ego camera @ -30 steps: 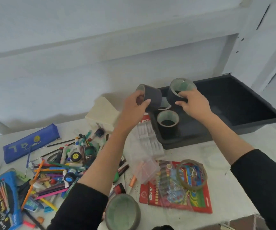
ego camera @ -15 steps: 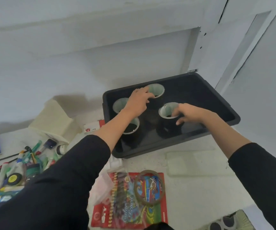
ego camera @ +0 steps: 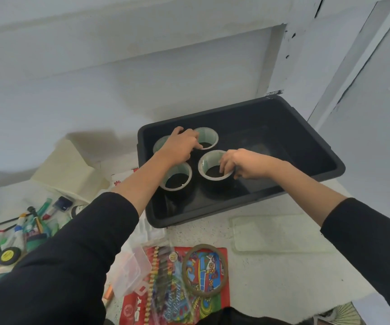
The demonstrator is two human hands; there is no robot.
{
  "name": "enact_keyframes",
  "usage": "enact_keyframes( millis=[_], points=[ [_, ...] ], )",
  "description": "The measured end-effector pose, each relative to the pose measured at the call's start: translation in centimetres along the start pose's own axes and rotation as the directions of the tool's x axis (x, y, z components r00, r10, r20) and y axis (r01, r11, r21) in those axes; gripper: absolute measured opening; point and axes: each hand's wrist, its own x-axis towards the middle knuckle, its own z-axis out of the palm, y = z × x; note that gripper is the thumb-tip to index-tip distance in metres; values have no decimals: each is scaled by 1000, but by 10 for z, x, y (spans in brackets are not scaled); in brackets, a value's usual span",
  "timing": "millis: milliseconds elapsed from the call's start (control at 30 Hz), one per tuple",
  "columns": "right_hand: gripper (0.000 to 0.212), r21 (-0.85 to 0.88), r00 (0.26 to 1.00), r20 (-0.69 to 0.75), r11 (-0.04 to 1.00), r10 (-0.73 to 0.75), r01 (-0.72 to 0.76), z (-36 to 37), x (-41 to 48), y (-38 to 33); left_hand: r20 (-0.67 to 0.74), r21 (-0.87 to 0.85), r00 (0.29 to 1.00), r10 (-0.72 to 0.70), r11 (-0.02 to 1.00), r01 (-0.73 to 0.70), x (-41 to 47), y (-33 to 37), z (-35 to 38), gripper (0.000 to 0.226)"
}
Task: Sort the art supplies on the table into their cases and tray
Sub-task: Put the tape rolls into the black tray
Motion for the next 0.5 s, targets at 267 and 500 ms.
enact_keyframes(
  millis=[267,500],
  points=[
    [27,-3,998,-51,999,47,-47,13,12,-6,0,-79,999,45,996,-44,-7,-12,9,52],
    [28,-220,988,-146,971,56,-88,20,7,-7,-10,-123,997,-79,989,77,-31,-9,8,47]
  ],
)
